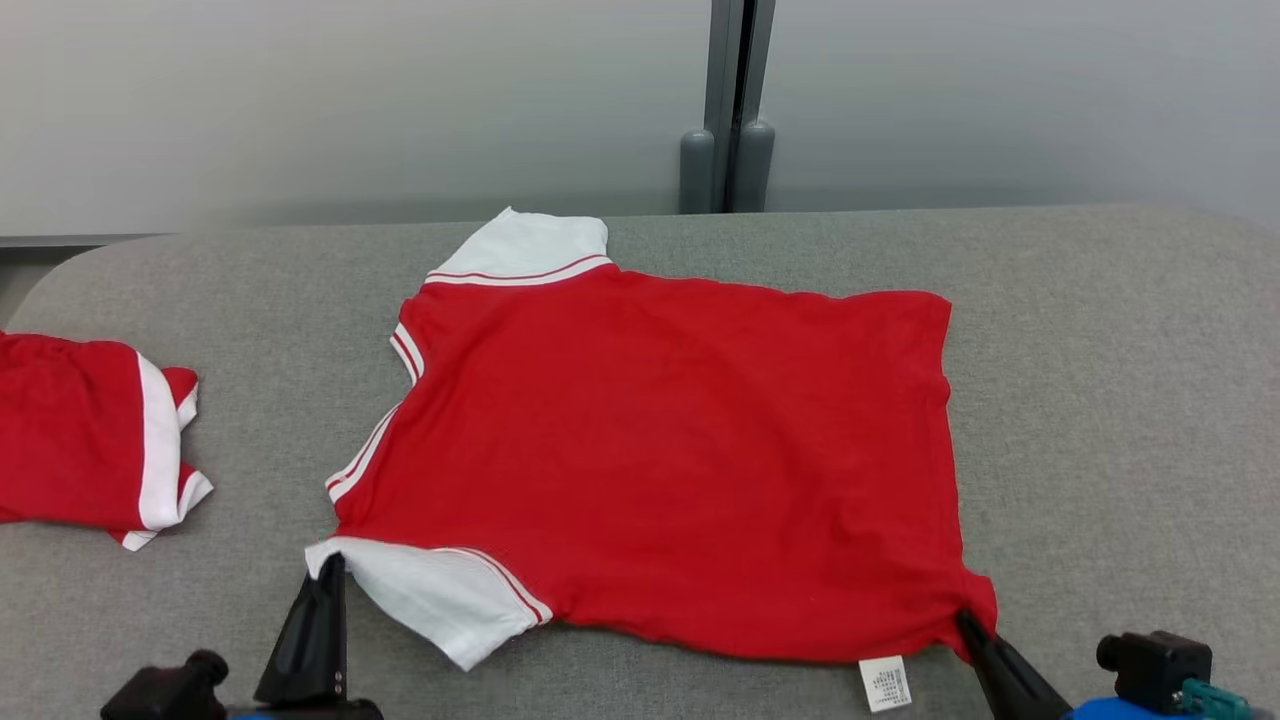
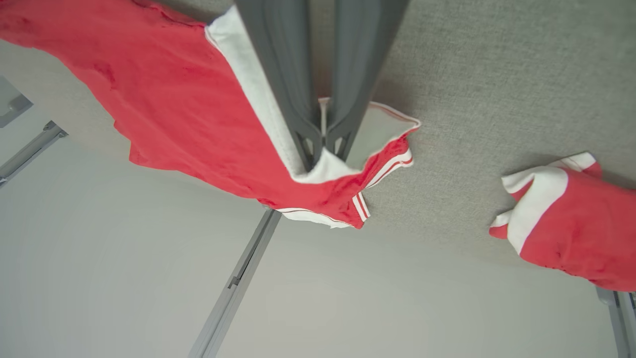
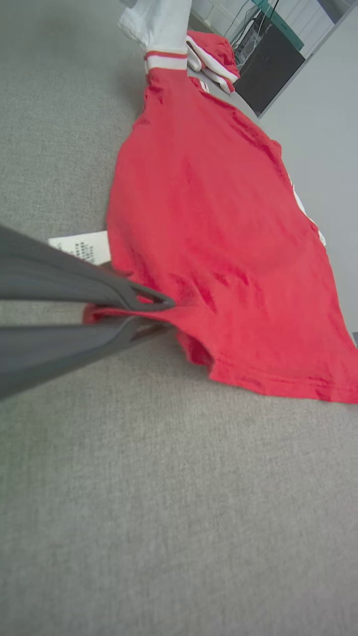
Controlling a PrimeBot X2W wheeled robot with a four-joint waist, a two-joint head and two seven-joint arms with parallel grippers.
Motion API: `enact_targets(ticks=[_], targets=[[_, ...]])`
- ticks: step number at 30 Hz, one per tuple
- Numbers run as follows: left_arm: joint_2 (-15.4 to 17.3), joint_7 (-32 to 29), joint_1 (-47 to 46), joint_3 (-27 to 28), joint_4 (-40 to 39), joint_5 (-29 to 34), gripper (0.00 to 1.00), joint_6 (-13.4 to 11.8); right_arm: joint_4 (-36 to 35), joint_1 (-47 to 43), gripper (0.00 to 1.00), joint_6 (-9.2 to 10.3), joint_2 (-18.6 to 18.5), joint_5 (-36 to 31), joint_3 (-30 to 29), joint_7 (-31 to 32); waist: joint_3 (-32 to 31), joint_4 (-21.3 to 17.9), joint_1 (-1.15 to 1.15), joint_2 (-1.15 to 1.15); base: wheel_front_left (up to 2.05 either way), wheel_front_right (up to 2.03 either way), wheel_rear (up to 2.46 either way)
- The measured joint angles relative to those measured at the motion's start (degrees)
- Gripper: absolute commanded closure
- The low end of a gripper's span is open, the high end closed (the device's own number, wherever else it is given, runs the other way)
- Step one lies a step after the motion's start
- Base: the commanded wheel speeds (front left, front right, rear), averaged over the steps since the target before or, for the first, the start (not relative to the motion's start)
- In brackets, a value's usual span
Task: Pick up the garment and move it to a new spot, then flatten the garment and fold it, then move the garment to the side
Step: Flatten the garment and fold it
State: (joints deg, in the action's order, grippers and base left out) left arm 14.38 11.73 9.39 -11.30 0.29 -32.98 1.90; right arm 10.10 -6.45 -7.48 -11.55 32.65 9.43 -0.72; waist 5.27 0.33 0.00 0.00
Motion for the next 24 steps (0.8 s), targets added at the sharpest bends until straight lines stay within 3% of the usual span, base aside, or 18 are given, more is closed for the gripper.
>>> enact_targets(ticks=[11, 24], targets=[[4.2, -2.7, -16.2, -1.2, 8.3, 1.6, 1.00, 3.3, 2.6, 9.2, 1.00, 0.00, -0.2, 1.6, 0.3, 2.5, 4.3, -1.9, 0.00, 0.00, 0.00, 0.00, 0.00], [5.9, -1.8, -36.2, -7.8, 30.9, 2.0, 1.00, 5.2, 12.2, 22.9, 1.00, 0.00, -0.4, 2.7, 4.0, 0.8, 9.1, -3.0, 0.01, 0.01, 0.00, 0.00, 0.00]])
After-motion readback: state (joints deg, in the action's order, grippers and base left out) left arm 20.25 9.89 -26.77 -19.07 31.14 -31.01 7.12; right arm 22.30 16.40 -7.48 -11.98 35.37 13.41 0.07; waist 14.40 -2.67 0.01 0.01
